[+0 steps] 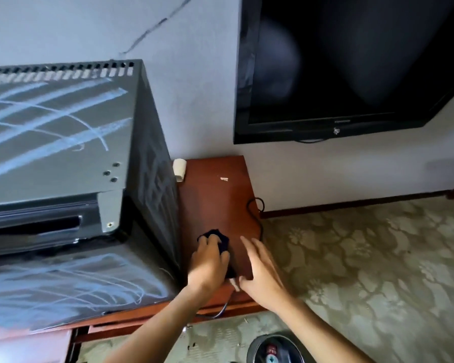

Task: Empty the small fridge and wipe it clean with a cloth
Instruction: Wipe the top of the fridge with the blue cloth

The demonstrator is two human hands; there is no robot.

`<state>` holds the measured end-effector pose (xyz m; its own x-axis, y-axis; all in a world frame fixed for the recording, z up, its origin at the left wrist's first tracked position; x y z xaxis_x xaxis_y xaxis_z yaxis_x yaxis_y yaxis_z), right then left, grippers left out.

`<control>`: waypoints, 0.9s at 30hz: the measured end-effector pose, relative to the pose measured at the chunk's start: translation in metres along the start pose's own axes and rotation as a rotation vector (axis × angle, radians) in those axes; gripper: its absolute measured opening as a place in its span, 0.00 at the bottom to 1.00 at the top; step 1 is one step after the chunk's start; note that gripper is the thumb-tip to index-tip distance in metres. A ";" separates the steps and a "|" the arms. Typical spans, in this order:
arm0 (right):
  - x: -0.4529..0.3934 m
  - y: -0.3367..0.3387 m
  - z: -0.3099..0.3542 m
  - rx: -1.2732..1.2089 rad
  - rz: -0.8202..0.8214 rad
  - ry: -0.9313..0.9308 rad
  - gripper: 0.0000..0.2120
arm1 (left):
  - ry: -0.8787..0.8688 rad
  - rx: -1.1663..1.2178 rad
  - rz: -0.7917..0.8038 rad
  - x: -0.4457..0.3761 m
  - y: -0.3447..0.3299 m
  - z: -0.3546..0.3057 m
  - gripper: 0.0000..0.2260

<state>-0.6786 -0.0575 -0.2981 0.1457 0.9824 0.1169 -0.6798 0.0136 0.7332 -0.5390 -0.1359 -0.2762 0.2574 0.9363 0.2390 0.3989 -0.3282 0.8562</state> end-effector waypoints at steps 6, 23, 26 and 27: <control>-0.017 0.034 0.090 -0.483 -0.079 0.105 0.33 | -0.340 0.333 -0.382 0.076 0.161 -0.060 0.07; 0.002 0.170 0.292 -1.300 0.497 0.457 0.44 | -0.301 0.387 -0.519 0.124 0.275 -0.039 0.06; -0.001 0.158 0.318 -0.972 0.358 0.594 0.49 | -0.397 0.525 -0.440 0.126 0.287 -0.037 0.10; -0.007 0.153 0.322 -0.875 0.184 0.588 0.47 | -0.466 0.512 -0.417 0.130 0.291 -0.038 0.12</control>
<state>-0.5523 -0.1223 0.0286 -0.2223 0.9153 -0.3359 -0.9692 -0.2449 -0.0259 -0.4228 -0.1052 0.0210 0.2942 0.8830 -0.3657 0.8673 -0.0860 0.4903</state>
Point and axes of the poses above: each hand's wrist, its own x-axis away from the middle knuckle, its own y-axis out of the back of the hand, z = x × y, the point moved 4 cm from there along -x, towards the middle knuckle, and after that the axes turned 5 degrees about -x, right-handed, at the moved point
